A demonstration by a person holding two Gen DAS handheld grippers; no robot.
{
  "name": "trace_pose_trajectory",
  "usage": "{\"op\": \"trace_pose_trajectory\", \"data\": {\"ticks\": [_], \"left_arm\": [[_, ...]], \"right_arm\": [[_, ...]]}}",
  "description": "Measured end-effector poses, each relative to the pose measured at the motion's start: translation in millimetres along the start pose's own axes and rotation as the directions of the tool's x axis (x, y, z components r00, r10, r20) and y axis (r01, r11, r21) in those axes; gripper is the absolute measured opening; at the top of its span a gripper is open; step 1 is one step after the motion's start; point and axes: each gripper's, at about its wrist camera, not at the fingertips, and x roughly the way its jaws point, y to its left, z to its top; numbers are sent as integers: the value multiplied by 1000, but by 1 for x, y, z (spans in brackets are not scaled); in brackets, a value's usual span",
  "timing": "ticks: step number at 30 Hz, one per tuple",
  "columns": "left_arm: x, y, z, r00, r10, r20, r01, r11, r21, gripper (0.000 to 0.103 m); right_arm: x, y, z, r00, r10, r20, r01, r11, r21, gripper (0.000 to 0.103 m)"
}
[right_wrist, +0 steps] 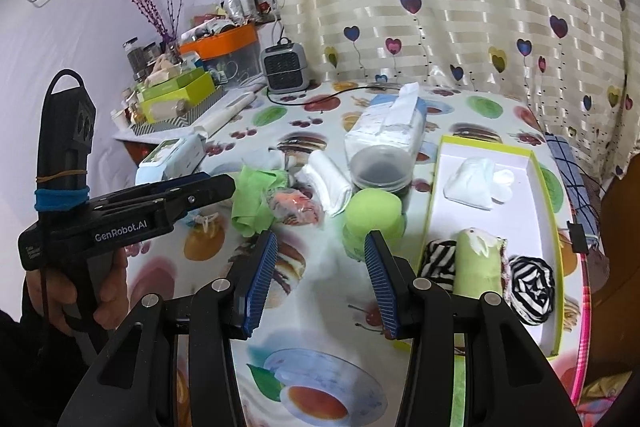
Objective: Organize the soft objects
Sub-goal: 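Move both open grippers back over the pile of soft items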
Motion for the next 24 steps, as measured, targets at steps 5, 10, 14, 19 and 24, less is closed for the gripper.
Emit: {"op": "trace_pose_trajectory", "data": {"ticks": [5, 10, 14, 19, 24], "left_arm": [[1, 16, -5, 999, 30, -15, -31, 999, -28, 52], [1, 30, -8, 999, 51, -19, -52, 997, -51, 52], [3, 42, -10, 998, 61, -29, -63, 995, -74, 52], [3, 50, -13, 997, 64, -30, -67, 993, -97, 52], [0, 63, -15, 997, 68, -26, -71, 990, -121, 52]], "right_arm": [[9, 6, 2, 1000, 8, -18, -9, 1000, -20, 47], [20, 15, 7, 999, 19, -36, -21, 999, -48, 47], [31, 24, 11, 998, 25, -53, -29, 997, -77, 47], [50, 37, 18, 996, 28, -83, -39, 991, -132, 47], [78, 52, 24, 991, 17, -132, -44, 978, -205, 47]]}}
